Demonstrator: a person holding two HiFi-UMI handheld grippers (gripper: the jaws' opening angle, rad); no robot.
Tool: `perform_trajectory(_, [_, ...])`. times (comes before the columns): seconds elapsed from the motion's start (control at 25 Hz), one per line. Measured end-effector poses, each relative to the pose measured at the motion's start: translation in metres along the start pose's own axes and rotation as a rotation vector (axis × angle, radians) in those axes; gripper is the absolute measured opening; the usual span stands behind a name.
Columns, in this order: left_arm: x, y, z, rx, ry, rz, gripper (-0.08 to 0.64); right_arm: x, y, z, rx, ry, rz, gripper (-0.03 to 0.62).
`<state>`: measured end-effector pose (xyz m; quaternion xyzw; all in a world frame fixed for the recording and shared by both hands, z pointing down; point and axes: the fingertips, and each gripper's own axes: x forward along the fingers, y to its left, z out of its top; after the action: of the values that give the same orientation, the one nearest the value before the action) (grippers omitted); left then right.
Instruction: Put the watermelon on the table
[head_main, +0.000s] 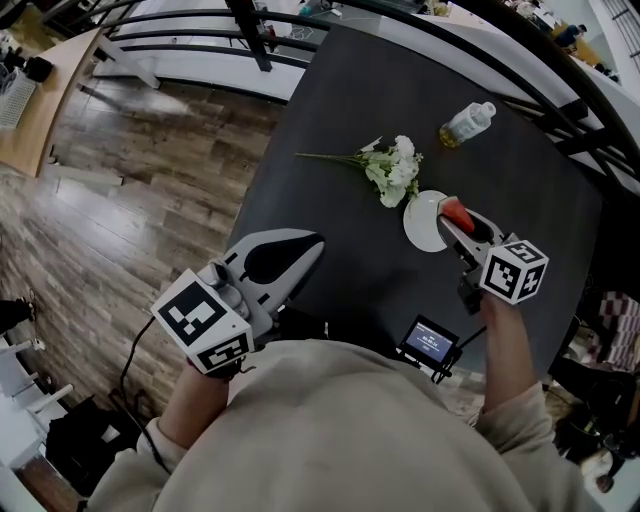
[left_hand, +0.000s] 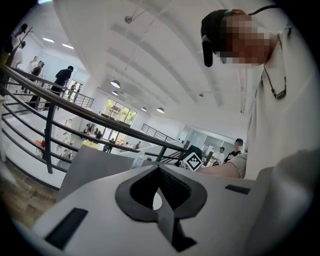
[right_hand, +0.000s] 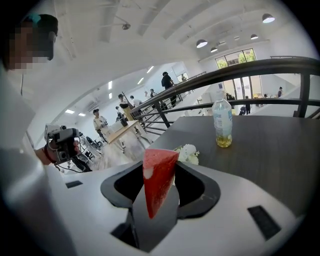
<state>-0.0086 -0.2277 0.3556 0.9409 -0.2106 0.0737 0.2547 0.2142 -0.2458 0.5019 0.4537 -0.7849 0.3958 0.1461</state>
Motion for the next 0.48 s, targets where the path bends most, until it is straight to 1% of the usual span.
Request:
perform_trajectory(0.24, [-0.006, 0.001, -0.004, -0.008, -0.004, 0.018, 0.005, 0.011, -0.014, -0.018, 0.02, 0.05, -0.015, 0.199])
perform_trajectory(0.48, [-0.012, 0.004, -0.007, -0.014, -0.007, 0.032, 0.005, 0.025, -0.025, -0.034, 0.011, 0.11, -0.03, 0.199])
